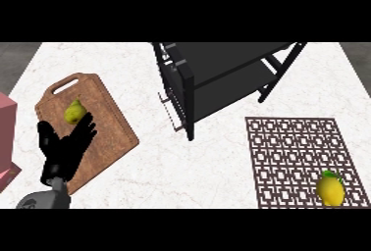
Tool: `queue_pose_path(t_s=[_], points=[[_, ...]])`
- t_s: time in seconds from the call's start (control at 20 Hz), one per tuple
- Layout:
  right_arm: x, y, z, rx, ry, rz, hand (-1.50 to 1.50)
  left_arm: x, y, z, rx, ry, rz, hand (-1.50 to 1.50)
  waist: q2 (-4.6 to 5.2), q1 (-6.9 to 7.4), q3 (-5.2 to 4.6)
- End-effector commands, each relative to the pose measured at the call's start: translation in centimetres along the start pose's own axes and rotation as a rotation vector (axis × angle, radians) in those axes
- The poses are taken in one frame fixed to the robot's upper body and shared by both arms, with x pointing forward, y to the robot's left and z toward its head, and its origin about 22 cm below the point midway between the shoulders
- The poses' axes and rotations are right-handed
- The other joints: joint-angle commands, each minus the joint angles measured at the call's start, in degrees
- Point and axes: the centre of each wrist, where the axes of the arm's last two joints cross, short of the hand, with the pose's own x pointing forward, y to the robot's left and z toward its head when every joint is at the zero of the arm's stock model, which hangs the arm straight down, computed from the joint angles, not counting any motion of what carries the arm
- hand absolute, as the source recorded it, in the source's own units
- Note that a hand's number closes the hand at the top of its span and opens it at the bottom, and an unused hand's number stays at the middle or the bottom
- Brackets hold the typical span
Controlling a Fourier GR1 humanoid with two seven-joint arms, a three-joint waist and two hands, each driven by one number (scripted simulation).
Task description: Pick the cupcake from the placemat and place it in the tiered shelf
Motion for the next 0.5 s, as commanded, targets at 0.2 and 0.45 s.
queue_pose_path(t_s=[0.2, 0.45], points=[[0.0, -11.2, -0.1, -0.041, 0.068, -0.079, -1.50, -1.2, 0.7, 0.3, 0.007, 0.050, -0.003, 0.00, 0.11, 0.02, -0.11], [-1.8, -16.5, 0.9, -0.007, 0.032, -0.075, -1.50, -1.1, -0.8, -0.4, 0.002, 0.019, -0.018, 0.00, 0.44, 0.25, -0.10]])
